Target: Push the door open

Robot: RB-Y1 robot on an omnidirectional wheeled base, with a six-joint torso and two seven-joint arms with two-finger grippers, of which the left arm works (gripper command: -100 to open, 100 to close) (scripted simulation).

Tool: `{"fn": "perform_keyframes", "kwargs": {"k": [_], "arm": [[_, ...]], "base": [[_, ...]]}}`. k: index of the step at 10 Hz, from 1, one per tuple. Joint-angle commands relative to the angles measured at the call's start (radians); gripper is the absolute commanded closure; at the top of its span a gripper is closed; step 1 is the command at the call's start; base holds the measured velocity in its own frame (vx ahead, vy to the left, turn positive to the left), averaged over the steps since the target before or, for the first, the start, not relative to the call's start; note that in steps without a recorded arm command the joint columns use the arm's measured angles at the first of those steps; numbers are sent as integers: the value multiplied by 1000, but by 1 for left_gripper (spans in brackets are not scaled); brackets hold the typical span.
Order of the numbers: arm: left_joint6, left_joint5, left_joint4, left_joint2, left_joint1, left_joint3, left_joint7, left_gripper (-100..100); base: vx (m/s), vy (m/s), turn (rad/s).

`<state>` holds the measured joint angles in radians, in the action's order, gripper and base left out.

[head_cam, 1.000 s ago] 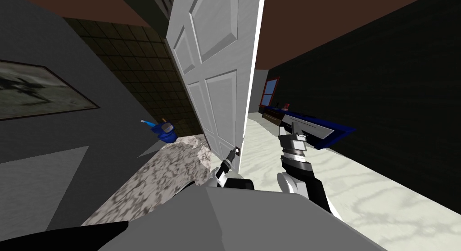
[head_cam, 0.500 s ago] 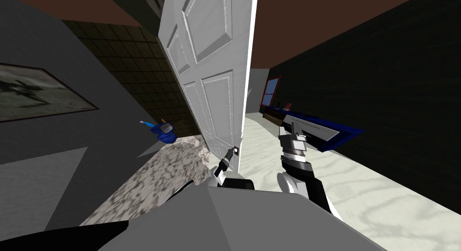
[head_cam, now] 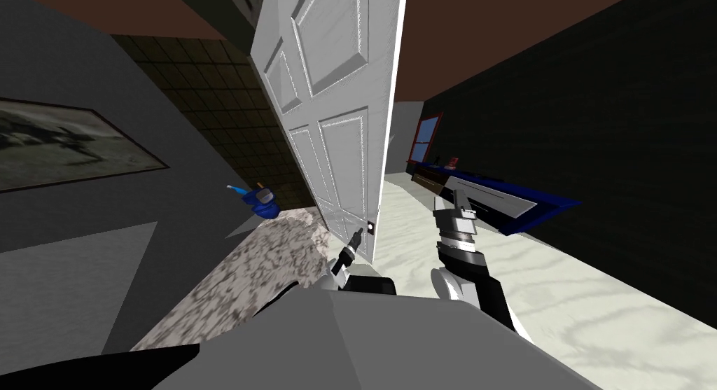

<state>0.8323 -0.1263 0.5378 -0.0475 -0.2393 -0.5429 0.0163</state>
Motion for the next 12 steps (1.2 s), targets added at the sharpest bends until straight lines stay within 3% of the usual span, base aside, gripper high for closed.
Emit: {"fn": "perform_keyframes", "kwargs": {"k": [1, 4, 6, 7, 8, 9, 12], "arm": [[-3, 2, 2, 7, -1, -10, 6, -100], [-10, 6, 13, 61, 1, -31, 19, -100], [-10, 6, 13, 61, 1, -31, 19, -100], [2, 5, -7, 65, -7, -30, 20, -100], [4, 4, -6, 36, -4, -28, 18, -100], [7, 3, -7, 27, -4, -27, 16, -100], [19, 0, -10, 22, 0, -22, 11, -100]], "base": [[-240, 158, 37], [-225, 148, 57], [-70, 31, -26], [-7, 0, 4], [118, -68, -33], [207, -129, -26], [246, -144, -25]]}}
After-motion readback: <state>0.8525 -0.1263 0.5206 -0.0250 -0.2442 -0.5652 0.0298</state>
